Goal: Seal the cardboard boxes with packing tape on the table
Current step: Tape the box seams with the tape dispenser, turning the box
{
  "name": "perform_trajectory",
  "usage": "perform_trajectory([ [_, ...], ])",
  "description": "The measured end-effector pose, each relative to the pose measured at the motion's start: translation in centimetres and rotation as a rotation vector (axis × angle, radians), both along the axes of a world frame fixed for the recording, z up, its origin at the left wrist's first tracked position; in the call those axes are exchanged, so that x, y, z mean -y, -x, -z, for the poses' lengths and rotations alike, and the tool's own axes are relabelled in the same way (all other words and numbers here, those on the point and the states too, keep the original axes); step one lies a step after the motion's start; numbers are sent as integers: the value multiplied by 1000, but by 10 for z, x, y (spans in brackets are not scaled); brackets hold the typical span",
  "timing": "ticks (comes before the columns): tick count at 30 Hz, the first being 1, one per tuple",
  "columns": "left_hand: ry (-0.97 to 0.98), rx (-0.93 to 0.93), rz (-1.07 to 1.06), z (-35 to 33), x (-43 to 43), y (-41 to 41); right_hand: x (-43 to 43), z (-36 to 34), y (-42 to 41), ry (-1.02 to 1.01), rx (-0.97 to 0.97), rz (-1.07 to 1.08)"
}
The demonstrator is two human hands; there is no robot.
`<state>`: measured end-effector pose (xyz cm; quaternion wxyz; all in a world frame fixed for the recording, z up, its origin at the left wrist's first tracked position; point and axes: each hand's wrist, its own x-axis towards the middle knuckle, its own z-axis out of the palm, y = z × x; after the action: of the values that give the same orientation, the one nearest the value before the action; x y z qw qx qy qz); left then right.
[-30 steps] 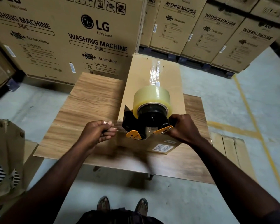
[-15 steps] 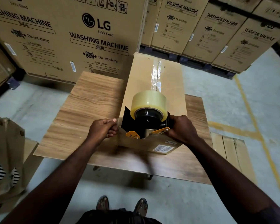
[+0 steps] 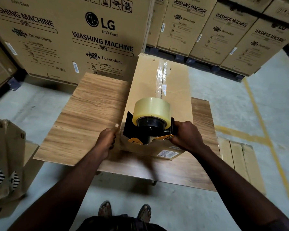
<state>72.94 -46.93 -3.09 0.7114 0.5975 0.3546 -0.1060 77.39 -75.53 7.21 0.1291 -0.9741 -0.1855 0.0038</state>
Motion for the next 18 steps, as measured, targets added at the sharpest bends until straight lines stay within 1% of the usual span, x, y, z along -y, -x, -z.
perform_trajectory([
  [2,283,59,-153,-3,-4,-1,-1,-2,1,7,-12,6],
  [3,403,85,-195,-3,-6,0,-2,-3,2,6,-19,11],
  [4,450,95,-186,-2,-7,2,-2,-4,2,-2,-25,14],
  [5,426,89,-129,-1,-5,4,-2,-5,2,-10,-33,15],
  [6,350,70,-46,1,-3,7,-2,-6,2,-15,-42,13],
  [8,119,42,93,2,1,12,-1,-8,2,-22,-92,23],
  [9,-6,58,107,0,-1,12,0,-9,2,-28,-135,34],
  [10,-119,95,77,-4,-4,9,0,-11,1,-37,-185,43],
  [11,-193,152,23,-11,-6,7,-1,-13,-1,-46,-235,46],
  [13,-227,294,-37,-26,-8,0,-2,-19,-5,-69,-343,25],
  [15,-289,393,52,-37,0,-6,-3,-26,-8,-112,-443,-6],
  [16,-373,425,123,-37,5,-7,-3,-29,-9,-129,-477,-26],
  [18,-570,489,216,-33,8,-4,-2,-28,-12,-98,-470,-56],
])
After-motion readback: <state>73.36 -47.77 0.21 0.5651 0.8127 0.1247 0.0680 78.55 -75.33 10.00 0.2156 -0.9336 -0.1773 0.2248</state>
